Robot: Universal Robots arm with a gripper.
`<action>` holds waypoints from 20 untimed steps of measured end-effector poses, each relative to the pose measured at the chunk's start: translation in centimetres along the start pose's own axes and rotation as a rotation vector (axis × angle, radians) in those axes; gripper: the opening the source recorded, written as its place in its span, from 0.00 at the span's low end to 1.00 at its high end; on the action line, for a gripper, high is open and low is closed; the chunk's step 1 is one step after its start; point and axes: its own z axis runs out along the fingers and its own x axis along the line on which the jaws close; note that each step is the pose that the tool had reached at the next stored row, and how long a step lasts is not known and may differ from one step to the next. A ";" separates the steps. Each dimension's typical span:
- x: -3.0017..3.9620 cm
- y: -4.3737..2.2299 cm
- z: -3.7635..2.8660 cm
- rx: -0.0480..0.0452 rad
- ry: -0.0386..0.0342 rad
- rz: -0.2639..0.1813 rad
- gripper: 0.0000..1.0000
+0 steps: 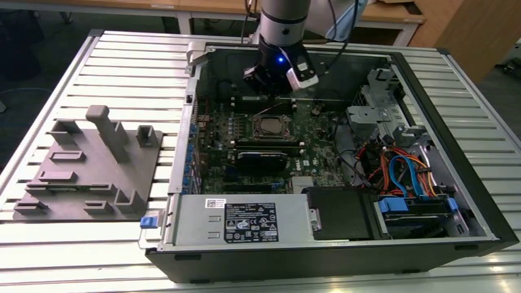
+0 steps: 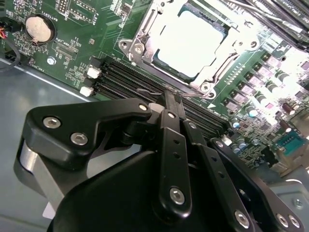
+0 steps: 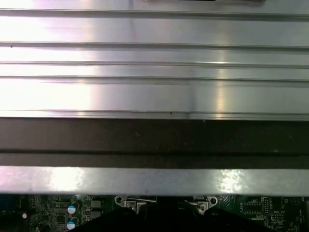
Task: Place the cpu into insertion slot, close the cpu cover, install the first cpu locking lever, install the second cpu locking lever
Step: 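Install the first cpu locking lever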
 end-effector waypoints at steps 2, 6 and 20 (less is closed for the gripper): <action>-0.11 0.07 0.08 -0.0001 -0.0001 0.001 0.10; -0.35 0.13 0.24 0.0000 -0.0003 0.004 0.10; -1.41 0.11 0.97 0.0000 -0.0013 0.015 0.10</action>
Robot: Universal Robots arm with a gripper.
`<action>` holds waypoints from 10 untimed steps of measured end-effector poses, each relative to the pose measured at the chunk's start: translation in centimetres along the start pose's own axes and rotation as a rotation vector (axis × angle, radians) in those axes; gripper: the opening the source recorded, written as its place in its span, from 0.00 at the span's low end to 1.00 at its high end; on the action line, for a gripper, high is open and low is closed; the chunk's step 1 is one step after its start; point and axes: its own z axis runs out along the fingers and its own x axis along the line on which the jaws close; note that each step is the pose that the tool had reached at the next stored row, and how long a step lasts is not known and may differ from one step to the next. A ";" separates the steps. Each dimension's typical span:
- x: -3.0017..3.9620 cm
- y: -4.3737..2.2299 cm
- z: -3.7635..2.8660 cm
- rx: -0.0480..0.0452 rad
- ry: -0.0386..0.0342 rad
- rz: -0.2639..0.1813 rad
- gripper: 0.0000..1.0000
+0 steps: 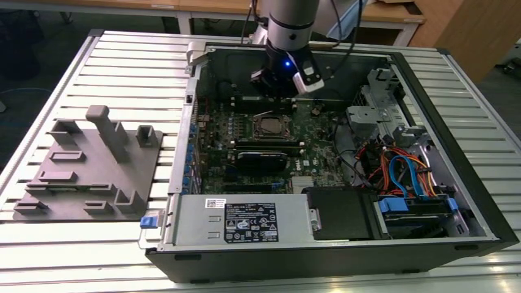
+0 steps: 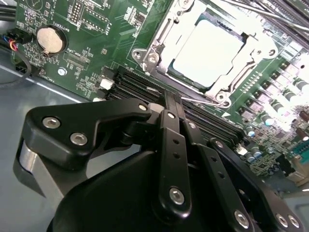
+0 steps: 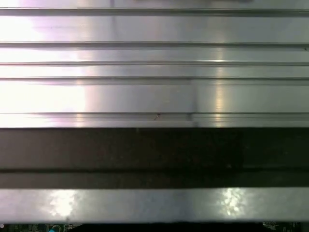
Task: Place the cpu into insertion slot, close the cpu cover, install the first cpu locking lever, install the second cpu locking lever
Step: 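Install the first cpu locking lever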
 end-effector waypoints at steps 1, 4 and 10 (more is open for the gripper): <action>-0.06 -0.01 0.08 0.0000 -0.0001 0.001 0.10; -0.22 -0.02 0.34 0.0002 -0.0004 0.006 0.10; -0.47 -0.06 0.90 0.0001 -0.0010 0.014 0.10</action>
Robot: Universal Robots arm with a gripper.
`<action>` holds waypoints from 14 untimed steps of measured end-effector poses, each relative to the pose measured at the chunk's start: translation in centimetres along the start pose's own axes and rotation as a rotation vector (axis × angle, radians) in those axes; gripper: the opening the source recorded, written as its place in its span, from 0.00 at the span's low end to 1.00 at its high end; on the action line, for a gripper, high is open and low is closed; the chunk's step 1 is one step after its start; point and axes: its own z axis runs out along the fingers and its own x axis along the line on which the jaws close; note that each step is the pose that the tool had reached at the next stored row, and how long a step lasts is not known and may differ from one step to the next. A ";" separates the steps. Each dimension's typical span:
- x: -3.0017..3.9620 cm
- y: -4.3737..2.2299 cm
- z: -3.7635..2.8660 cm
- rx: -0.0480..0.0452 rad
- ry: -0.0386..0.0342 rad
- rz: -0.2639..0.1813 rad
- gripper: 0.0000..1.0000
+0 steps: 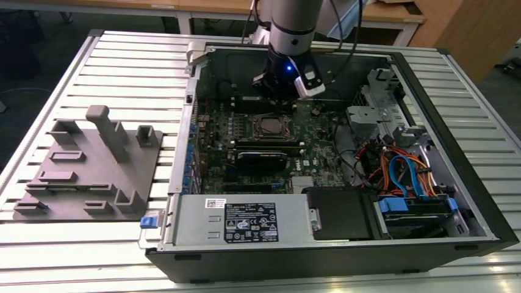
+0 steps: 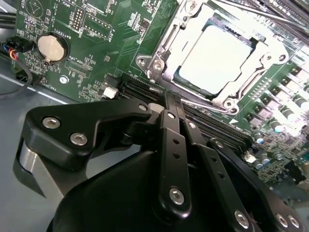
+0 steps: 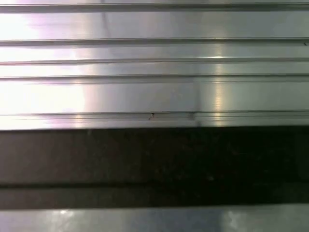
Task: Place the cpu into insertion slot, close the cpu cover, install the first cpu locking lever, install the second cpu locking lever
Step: 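Install the first cpu locking lever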
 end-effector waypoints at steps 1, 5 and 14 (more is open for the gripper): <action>-0.02 -0.01 0.09 0.0000 -0.0001 0.001 0.10; -0.08 -0.03 0.40 0.0000 -0.0003 0.005 0.10; -0.14 -0.04 0.62 0.0004 -0.0004 0.007 0.10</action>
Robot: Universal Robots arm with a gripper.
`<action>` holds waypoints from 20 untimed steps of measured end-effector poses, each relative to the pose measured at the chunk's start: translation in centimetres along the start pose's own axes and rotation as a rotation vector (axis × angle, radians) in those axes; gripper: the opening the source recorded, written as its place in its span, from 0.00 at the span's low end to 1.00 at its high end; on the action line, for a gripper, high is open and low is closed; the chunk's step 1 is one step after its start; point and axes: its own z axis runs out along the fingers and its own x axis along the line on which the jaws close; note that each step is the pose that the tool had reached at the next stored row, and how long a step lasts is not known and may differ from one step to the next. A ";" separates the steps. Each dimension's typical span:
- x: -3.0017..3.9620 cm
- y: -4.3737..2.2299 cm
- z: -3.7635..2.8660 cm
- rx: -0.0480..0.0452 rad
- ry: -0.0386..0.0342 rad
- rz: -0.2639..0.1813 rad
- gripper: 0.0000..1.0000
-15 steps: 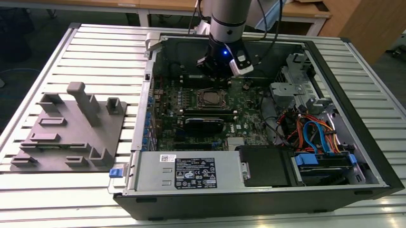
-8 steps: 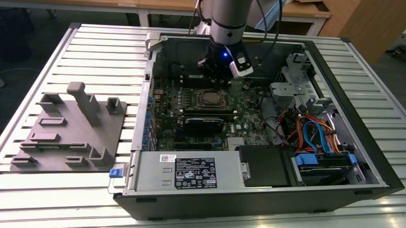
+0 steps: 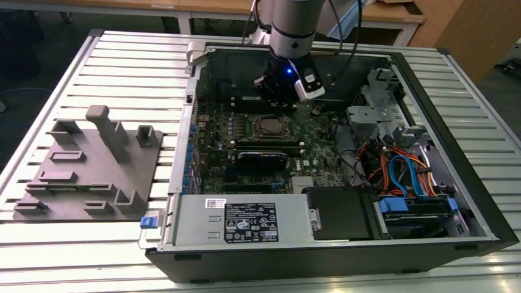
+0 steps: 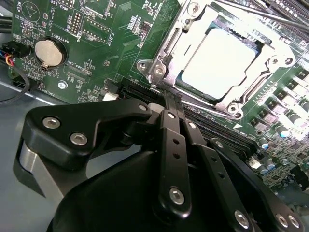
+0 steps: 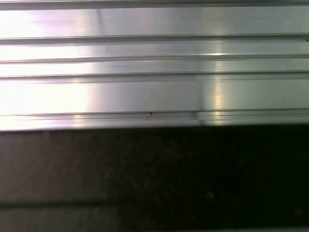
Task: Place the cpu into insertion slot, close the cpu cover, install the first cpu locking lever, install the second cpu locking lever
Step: 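Install the first cpu locking lever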
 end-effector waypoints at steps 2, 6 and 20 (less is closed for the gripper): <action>0.00 0.00 0.01 -0.0003 -0.0002 0.000 0.10; 0.00 0.01 -0.07 -0.0003 -0.0002 0.000 0.10; -0.01 -0.02 0.17 0.0078 -0.0002 0.000 0.10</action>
